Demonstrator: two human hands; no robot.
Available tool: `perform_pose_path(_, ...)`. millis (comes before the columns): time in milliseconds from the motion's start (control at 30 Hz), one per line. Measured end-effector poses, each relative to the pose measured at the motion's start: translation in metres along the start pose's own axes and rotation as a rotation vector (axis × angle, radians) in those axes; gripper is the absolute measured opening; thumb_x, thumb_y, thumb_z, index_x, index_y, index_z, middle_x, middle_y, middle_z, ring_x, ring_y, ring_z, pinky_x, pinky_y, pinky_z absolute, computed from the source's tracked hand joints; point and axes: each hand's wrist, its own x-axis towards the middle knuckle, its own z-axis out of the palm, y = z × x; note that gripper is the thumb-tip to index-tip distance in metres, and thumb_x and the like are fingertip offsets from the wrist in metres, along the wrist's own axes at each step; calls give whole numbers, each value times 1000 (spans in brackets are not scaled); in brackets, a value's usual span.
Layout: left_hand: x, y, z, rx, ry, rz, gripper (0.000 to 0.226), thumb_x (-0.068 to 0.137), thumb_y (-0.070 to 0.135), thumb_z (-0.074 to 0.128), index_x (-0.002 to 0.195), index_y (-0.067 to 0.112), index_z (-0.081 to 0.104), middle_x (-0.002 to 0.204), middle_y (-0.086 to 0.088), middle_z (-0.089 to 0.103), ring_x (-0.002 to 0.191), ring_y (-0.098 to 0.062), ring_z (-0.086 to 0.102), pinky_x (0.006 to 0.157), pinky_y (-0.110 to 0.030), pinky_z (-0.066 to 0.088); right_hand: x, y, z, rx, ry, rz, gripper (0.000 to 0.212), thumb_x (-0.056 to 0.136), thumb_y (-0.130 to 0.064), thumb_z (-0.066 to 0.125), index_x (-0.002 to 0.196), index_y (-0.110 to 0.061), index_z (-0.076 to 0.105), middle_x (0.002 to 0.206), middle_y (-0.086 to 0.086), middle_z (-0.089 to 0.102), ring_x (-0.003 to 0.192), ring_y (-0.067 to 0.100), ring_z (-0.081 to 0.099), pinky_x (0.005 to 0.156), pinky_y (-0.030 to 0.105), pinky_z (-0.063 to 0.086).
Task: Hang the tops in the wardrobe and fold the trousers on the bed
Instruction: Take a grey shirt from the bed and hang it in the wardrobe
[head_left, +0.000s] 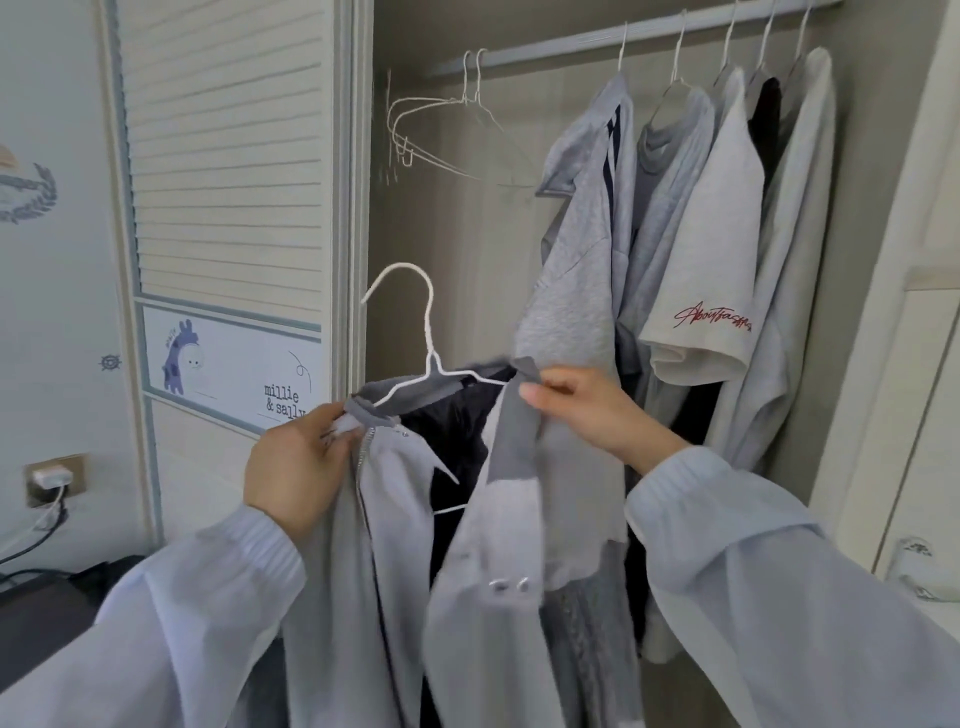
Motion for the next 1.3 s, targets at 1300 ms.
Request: perform_pose_path(1300, -51, 81, 72, -419, -208, 29, 27, 90, 23, 40, 80, 8, 60, 76, -9, 62, 71, -24, 57, 65, -26, 37, -35, -12, -4, 35, 123, 449, 20, 89, -26, 62, 76, -10, 64, 84, 9, 66, 82, 25, 62, 72, 30, 47)
